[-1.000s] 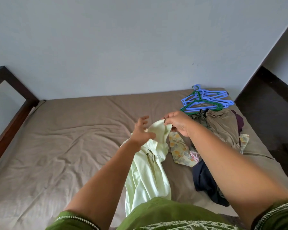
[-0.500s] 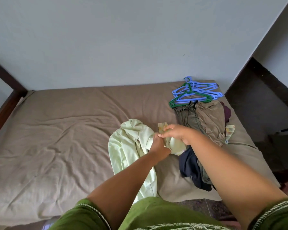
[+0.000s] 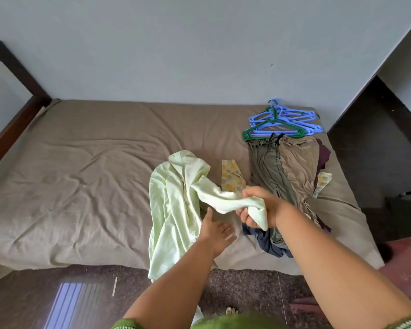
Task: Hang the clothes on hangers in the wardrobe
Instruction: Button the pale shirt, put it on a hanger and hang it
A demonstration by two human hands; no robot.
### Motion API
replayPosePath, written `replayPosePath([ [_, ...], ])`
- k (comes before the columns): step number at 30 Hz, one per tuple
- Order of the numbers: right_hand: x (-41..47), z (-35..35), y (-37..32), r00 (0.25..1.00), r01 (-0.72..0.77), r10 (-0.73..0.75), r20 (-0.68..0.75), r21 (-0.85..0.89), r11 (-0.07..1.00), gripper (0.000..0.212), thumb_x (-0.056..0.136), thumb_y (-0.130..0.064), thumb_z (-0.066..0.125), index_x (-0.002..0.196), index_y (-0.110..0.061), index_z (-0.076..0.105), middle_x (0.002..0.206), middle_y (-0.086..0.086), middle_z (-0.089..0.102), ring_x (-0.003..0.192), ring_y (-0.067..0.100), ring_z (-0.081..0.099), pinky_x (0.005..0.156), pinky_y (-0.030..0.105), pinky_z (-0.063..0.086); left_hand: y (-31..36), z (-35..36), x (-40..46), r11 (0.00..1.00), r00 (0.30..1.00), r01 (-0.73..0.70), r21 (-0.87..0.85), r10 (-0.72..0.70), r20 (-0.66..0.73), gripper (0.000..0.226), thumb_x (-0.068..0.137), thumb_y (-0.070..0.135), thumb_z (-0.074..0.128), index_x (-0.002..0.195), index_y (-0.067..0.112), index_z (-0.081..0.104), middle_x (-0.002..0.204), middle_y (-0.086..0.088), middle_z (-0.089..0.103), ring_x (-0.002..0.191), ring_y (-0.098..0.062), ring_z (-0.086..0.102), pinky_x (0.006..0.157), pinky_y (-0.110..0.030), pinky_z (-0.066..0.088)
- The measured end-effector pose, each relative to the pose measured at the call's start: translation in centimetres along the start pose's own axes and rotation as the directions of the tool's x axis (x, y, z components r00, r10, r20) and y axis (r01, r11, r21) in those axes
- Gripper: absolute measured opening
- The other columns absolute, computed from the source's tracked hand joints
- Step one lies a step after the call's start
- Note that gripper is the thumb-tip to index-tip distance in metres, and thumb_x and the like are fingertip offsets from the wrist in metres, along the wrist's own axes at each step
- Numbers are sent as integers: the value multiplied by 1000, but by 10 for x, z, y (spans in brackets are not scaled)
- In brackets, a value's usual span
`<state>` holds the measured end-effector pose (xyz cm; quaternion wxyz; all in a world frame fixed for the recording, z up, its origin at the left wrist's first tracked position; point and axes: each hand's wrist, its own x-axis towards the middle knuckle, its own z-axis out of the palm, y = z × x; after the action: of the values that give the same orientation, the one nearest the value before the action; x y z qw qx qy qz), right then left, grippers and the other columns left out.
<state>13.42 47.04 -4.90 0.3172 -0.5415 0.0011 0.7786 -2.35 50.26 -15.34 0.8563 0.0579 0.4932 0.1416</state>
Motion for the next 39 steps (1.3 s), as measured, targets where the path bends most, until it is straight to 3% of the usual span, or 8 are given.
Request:
replayPosePath([
  [3,8,-24,37,996,-17,-1,92,190,982,49,70,-28,71,106,6,65,84,15,60,61,22,62,46,24,50,2,14,-2,992,993,-118,-40,118,7,62,95,49,48,135,1,50,124,-18,63,115,-34,58,100,-44,44],
  [6,23,-43,63,975,46,-6,-224,176,983,63,86,-60,56,124,-9,58,107,17,65,90,33,65,73,47,57,5,36,-8,930,941,-272,246,311,-133,45,90,24,65,129,4,54,108,-15,65,97,-30,62,83,-37,53],
  [12,27,-31,69,949,226,-238,-207,-81,971,61,77,-75,51,116,-29,56,110,-3,63,110,21,53,107,46,31,-13,66,-23,238,781,-205,949,625,12,47,88,25,63,129,9,47,119,-6,57,114,-28,56,82,-32,49],
  [17,35,-31,65,900,423,-417,-125,18,906,54,79,-54,66,121,-20,63,114,4,71,108,22,65,96,40,50,2,75,-33,549,798,-377,746,601,-39,50,95,36,53,137,9,48,130,-9,53,122,-31,51,96,-37,45],
  [22,41,-42,67,892,420,-452,-7,-356,835,57,70,-18,84,122,-19,61,114,-2,70,115,18,60,95,32,47,18,67,-37,498,798,-436,750,598,66,50,101,36,43,147,26,27,135,-9,47,118,-29,49,102,-43,44],
  [28,83,-42,61,769,119,-485,-417,-652,749,99,73,-33,82,146,-10,20,138,10,47,120,29,52,98,45,48,23,19,-20,161,844,-221,962,525,107,76,94,29,57,154,27,10,153,-11,30,135,-30,38,111,-40,34],
  [32,104,-29,75,862,-149,-341,-376,-830,538,110,85,-30,72,152,-15,-13,159,14,9,142,34,26,110,41,34,20,-36,-16,290,848,-74,954,522,-94,69,98,28,51,154,22,11,151,-12,36,133,-32,43,107,-39,39],
  [39,159,28,93,922,-65,-317,-221,-897,436,87,86,-26,67,151,-23,9,144,14,40,128,34,44,104,42,41,32,-125,-14,488,751,14,873,571,-331,57,98,22,49,149,12,25,136,-16,51,119,-34,54,98,-38,46],
])
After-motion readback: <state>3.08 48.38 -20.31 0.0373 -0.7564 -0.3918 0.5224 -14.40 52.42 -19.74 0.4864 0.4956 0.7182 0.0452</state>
